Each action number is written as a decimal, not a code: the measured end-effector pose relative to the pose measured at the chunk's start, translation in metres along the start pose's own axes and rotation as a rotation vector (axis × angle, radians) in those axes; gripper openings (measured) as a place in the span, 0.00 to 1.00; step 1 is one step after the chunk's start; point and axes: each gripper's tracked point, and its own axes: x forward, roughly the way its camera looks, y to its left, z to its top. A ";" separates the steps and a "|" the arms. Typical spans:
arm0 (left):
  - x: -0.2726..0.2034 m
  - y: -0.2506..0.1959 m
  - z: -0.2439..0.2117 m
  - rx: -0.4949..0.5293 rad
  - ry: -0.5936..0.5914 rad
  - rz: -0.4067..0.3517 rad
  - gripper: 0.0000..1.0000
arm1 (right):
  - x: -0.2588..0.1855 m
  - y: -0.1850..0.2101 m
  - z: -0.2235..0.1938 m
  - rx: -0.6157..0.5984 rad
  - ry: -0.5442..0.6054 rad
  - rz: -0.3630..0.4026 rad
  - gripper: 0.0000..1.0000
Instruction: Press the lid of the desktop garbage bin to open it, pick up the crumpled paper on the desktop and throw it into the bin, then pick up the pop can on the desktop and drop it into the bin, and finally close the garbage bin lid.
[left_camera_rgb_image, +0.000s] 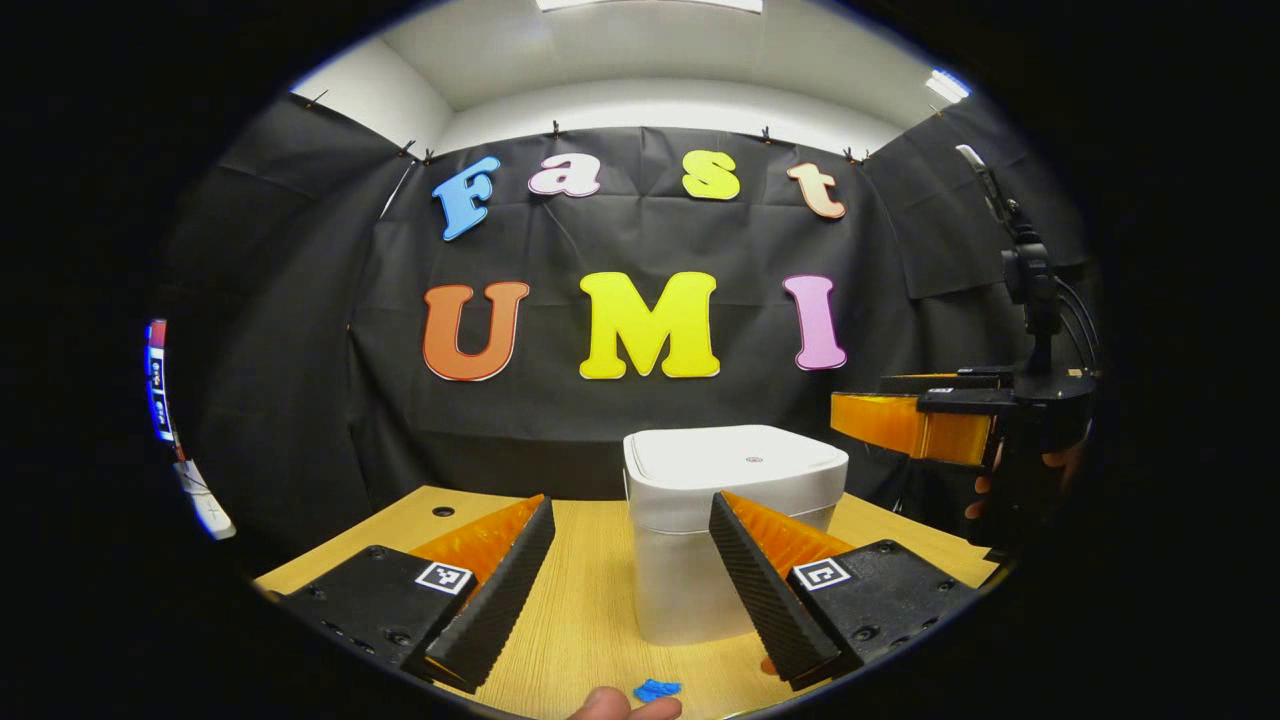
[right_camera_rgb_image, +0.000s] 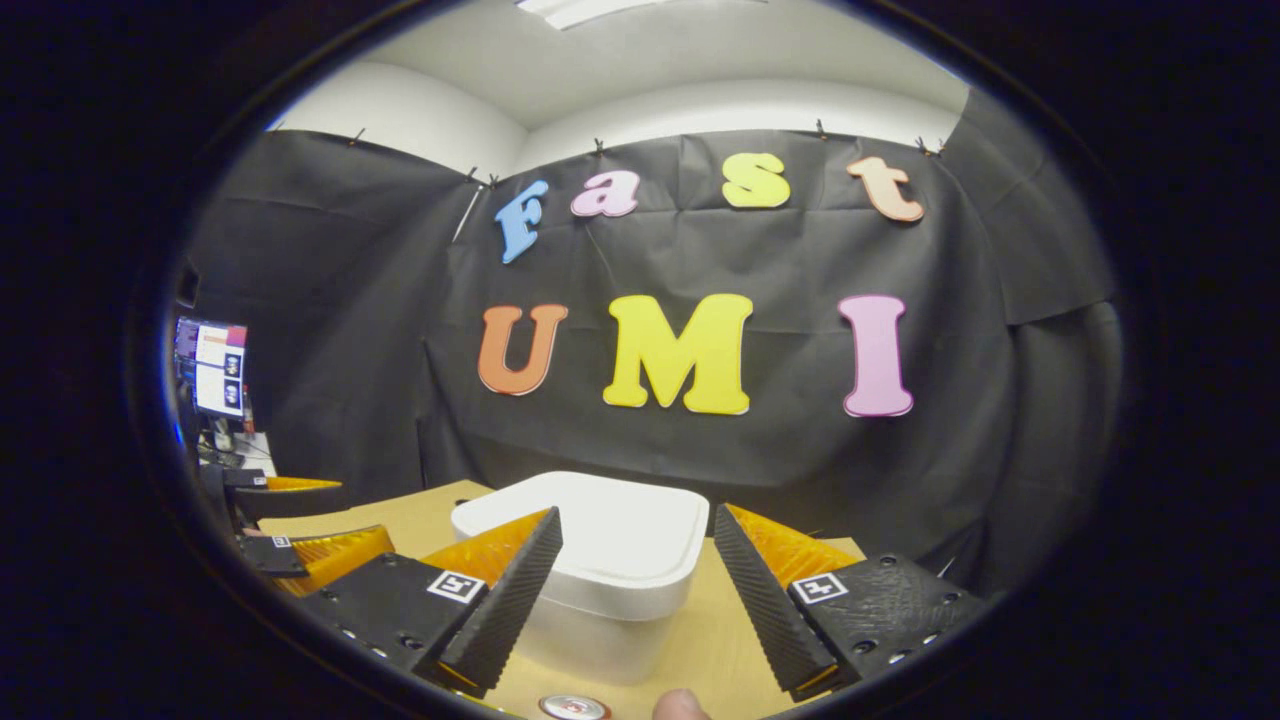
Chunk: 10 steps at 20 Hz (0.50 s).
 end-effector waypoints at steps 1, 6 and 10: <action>-0.001 0.001 0.000 0.001 0.003 0.000 1.00 | 0.002 0.002 -0.002 0.001 0.004 0.002 0.95; -0.003 0.003 -0.004 0.001 0.009 -0.001 1.00 | 0.015 0.011 -0.002 0.016 0.013 0.021 0.84; -0.008 0.004 -0.006 0.002 0.010 -0.003 1.00 | 0.030 0.029 -0.009 0.068 0.050 0.089 0.01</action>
